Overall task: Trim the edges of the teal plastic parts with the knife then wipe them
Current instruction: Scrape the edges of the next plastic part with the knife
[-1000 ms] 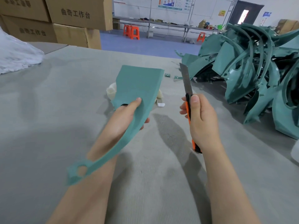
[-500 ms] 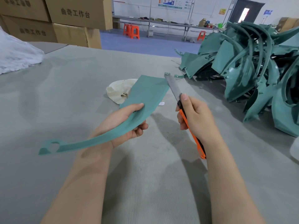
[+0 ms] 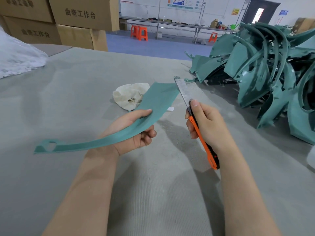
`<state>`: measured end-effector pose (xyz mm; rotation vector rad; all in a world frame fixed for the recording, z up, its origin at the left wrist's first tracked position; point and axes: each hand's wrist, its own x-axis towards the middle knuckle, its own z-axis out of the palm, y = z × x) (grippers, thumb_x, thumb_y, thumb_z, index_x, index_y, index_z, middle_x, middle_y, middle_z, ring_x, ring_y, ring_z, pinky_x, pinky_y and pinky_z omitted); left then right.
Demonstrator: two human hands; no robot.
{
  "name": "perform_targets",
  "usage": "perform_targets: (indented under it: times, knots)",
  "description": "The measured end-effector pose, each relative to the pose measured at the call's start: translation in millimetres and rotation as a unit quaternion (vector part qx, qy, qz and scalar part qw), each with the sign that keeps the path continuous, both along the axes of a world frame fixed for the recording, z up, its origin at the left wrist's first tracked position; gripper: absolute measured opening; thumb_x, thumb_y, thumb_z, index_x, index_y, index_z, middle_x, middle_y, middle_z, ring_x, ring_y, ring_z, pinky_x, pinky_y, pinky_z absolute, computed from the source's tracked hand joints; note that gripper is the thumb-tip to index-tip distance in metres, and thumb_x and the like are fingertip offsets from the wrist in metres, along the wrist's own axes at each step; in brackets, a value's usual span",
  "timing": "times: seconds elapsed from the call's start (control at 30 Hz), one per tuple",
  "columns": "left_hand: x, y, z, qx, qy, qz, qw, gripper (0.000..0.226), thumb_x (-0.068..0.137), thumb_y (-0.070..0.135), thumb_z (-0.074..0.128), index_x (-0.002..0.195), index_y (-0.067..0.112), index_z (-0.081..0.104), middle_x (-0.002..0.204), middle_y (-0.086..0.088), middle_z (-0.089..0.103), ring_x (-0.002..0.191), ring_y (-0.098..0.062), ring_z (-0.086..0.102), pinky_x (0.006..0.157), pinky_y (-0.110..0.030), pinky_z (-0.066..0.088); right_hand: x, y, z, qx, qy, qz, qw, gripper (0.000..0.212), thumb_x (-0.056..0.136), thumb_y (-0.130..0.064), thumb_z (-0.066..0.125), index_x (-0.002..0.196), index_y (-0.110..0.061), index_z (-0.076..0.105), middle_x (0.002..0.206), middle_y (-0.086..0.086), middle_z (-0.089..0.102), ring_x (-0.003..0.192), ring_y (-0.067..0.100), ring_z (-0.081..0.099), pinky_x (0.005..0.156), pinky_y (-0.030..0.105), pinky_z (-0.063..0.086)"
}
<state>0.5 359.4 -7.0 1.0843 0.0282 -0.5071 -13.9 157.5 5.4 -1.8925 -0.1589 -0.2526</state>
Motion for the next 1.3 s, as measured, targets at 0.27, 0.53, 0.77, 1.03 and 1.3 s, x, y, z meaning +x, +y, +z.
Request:
perform_targets:
  times: [0.27, 0.53, 0.77, 1.03, 1.3]
  knots:
    - [-1, 0, 0, 0.007, -0.003, -0.004, 1.0, 0.014, 0.067, 0.028, 0.064, 0.074, 0.018, 0.057, 0.049, 0.0, 0.044, 0.047, -0.016, 0.052, 0.045, -0.019, 0.038, -1, 0, -1, 0.007, -0.001, 0.002, 1.0, 0.045, 0.102, -0.04, 0.039, 0.069, -0.016, 0.056, 0.05, -0.001, 0.054, 0.042, 0.012, 0.049, 0.043, 0.021, 0.043]
    - [0, 0, 0, -0.008, 0.003, 0.002, 1.0, 0.011, 0.066, 0.027, 0.065, 0.068, 0.017, 0.06, 0.049, 0.0, 0.041, 0.046, -0.016, 0.051, 0.045, -0.019, 0.039, -2, 0, -1, 0.011, 0.009, 0.034, 0.999, 0.046, 0.102, -0.04, 0.039, 0.072, -0.011, 0.056, 0.05, -0.001, 0.053, 0.042, 0.012, 0.048, 0.043, 0.021, 0.044]
    - [0, 1, 1, -0.018, -0.003, 0.002, 1.0, 0.017, 0.069, 0.027, 0.063, 0.055, 0.018, 0.066, 0.048, 0.001, 0.04, 0.046, -0.015, 0.051, 0.045, -0.019, 0.038, -3, 4, -2, -0.004, 0.025, 0.06, 0.998, 0.044, 0.103, -0.038, 0.037, 0.072, -0.013, 0.056, 0.05, 0.0, 0.052, 0.042, 0.013, 0.047, 0.045, 0.022, 0.043]
    - [1, -2, 1, -0.026, -0.006, 0.025, 0.999, 0.012, 0.08, 0.025, 0.058, 0.073, 0.016, 0.056, 0.047, 0.001, 0.043, 0.046, -0.014, 0.051, 0.045, -0.019, 0.038, -9, 22, -6, -0.024, 0.062, 0.135, 0.989, 0.043, 0.102, -0.038, 0.041, 0.065, -0.021, 0.055, 0.048, -0.001, 0.049, 0.041, 0.01, 0.044, 0.041, 0.021, 0.041]
    - [4, -1, -2, -0.093, -0.009, 0.071, 0.993, 0.016, 0.076, 0.024, 0.059, 0.076, 0.009, 0.055, 0.053, -0.005, 0.054, 0.045, -0.015, 0.055, 0.047, -0.022, 0.049, -20, 41, -9, -0.094, 0.099, 0.224, 0.965, 0.039, 0.102, -0.037, 0.042, 0.069, -0.02, 0.054, 0.046, -0.006, 0.048, 0.042, 0.009, 0.045, 0.043, 0.023, 0.044]
